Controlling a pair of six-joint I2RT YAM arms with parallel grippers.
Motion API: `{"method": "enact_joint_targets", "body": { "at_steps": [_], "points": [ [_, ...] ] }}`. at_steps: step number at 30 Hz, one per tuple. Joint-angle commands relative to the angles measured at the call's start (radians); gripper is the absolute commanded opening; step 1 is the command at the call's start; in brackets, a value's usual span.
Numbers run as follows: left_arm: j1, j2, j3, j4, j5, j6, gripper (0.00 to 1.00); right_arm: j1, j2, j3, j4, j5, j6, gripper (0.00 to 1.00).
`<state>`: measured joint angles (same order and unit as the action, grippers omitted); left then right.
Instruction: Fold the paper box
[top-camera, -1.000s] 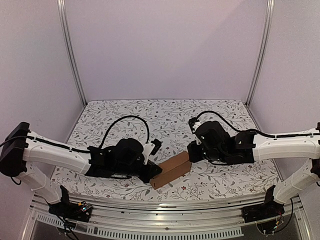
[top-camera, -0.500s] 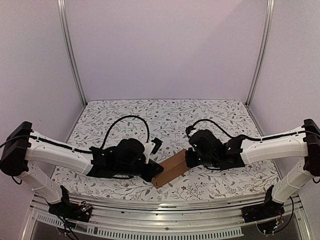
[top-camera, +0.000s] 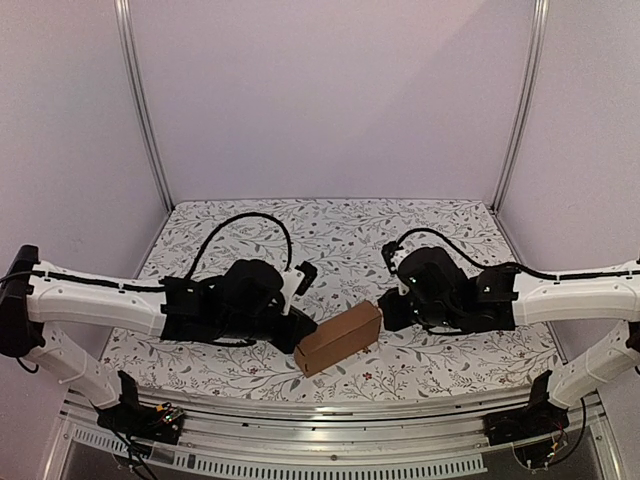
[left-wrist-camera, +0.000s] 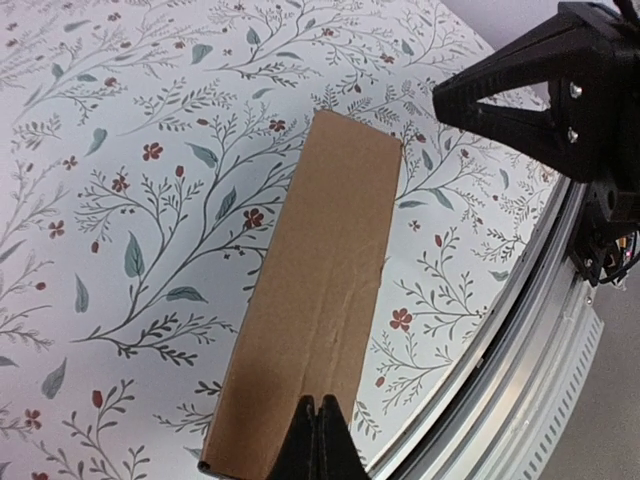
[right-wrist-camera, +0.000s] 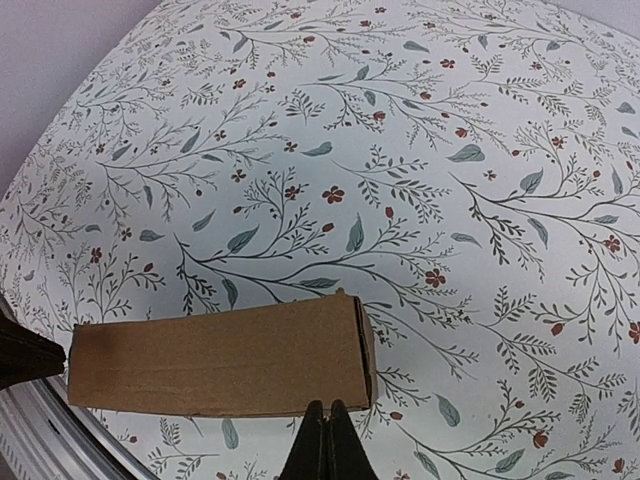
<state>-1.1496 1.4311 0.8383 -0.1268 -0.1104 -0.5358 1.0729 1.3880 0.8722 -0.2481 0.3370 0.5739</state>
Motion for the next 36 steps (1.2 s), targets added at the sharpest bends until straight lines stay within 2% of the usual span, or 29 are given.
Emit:
{"method": "enact_joint_targets", "body": {
  "at_steps": [1, 9, 18, 29, 36],
  "points": [
    [0.026, -0.052, 0.042, -0.07, -0.043, 0.044, 0.0, 0.015, -0.05, -0.002, -0.029, -0.017, 0.023, 0.0],
    [0.094, -0.006, 0.085, -0.093, -0.05, 0.067, 0.0, 0.083, -0.012, -0.113, 0.061, 0.011, 0.176, 0.0],
    [0.14, 0.123, 0.102, -0.064, 0.044, 0.06, 0.0, 0.114, 0.156, -0.23, 0.352, -0.03, 0.429, 0.0],
    [0.148, 0.203, 0.122, -0.047, 0.103, 0.044, 0.0, 0.114, 0.29, -0.189, 0.454, 0.001, 0.518, 0.0],
    [0.149, 0.199, 0.117, -0.051, 0.15, 0.041, 0.0, 0.101, 0.318, -0.098, 0.455, -0.017, 0.468, 0.0]
  ]
}}
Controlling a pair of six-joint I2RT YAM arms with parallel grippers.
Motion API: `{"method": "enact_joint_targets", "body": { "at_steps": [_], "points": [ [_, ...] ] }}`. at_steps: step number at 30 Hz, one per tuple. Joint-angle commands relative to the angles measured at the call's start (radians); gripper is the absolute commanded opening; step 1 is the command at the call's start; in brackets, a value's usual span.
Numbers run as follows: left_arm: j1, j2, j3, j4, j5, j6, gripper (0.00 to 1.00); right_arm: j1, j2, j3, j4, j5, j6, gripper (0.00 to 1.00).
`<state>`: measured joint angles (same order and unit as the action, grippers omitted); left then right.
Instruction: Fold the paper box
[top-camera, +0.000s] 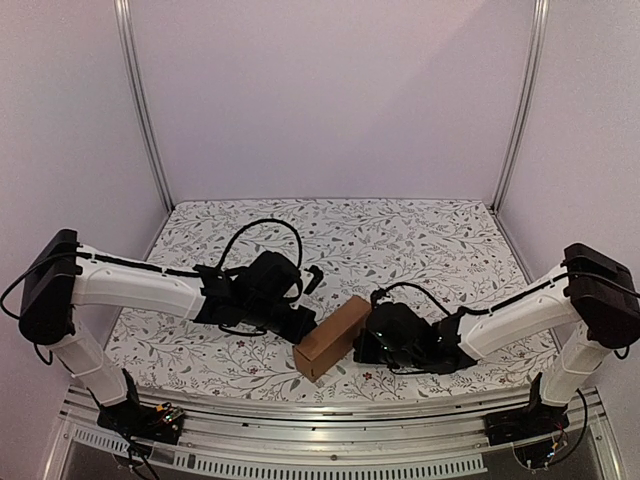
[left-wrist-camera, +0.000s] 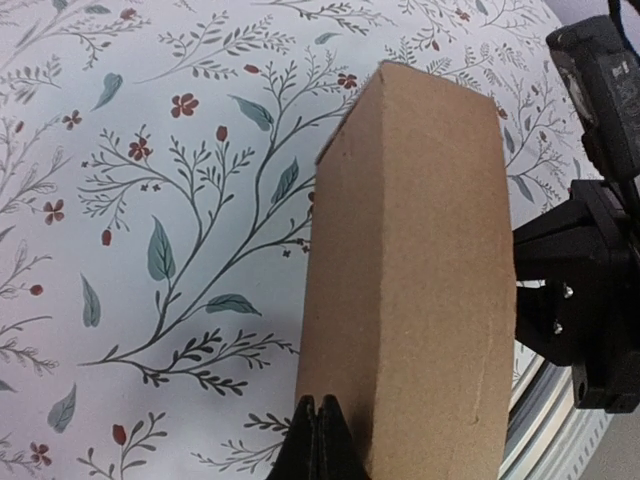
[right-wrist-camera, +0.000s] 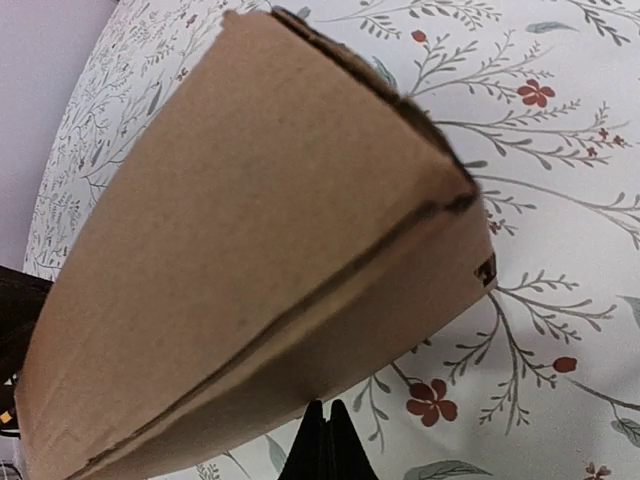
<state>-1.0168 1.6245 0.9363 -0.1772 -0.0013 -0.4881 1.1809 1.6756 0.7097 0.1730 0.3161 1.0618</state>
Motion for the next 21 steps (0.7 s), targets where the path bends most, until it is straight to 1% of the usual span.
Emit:
{"method": "enact_joint_targets", "body": {
  "at_steps": [1, 10, 15, 21],
  "points": [
    [0.017, 0.004, 0.019, -0.001, 0.044, -0.009, 0.0, -0.014, 0.038, 0.077, 0.035, -0.005, -0.023, 0.0],
    [0.018, -0.022, -0.016, -0.01, 0.005, -0.027, 0.0, -0.053, 0.094, 0.176, 0.032, -0.065, -0.099, 0.0],
    [0.023, -0.056, -0.033, -0.031, -0.048, -0.037, 0.0, -0.073, 0.102, 0.154, 0.029, -0.076, -0.113, 0.0],
    [0.026, -0.068, -0.02, -0.032, -0.036, -0.036, 0.0, -0.081, 0.091, 0.115, 0.027, -0.075, -0.129, 0.0]
  ]
}}
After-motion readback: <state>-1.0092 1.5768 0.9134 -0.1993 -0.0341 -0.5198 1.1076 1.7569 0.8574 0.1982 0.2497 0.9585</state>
